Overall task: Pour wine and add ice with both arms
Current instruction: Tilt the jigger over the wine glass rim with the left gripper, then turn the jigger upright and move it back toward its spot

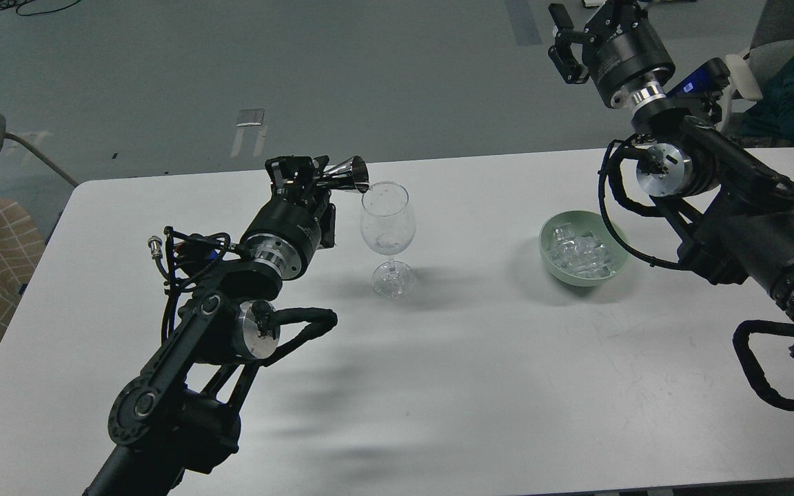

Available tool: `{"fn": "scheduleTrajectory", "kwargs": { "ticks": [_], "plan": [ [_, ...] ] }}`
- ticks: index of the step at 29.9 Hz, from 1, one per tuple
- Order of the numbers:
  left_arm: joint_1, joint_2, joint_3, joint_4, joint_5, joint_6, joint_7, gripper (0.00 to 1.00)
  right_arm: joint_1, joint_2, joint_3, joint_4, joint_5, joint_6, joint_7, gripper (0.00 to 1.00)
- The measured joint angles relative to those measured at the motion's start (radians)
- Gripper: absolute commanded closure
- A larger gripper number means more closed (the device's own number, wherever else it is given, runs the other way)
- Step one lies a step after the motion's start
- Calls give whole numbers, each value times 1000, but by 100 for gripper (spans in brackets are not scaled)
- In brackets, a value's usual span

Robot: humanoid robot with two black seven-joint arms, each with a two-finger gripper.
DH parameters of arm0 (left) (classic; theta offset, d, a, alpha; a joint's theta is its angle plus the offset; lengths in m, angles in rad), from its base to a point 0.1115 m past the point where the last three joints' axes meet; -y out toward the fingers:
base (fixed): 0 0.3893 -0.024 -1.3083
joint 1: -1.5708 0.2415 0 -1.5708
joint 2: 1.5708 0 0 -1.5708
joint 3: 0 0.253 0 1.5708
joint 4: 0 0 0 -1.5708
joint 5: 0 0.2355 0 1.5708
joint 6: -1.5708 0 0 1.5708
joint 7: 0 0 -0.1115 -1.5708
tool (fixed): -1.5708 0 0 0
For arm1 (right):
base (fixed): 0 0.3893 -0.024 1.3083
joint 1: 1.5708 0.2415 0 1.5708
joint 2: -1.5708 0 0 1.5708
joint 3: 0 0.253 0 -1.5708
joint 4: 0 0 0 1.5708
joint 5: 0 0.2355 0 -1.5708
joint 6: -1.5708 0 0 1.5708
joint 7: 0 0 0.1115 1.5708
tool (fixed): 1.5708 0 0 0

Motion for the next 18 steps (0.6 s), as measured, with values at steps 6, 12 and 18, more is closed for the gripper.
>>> {"fn": "scheduleTrajectory", "kwargs": {
  "ticks": [6, 12, 18],
  "plan": [
    [1, 0, 0, 1, 78, 0, 0, 86, 0, 2, 0, 0, 0, 0, 0, 0],
    [-7, 2, 1, 1, 124, 0, 0, 86, 0, 2, 0, 0, 0, 0, 0, 0],
    [-16, 3, 2, -2, 170, 0, 0, 86, -1, 1, -1, 0, 0, 0, 0, 0]
  ]
}}
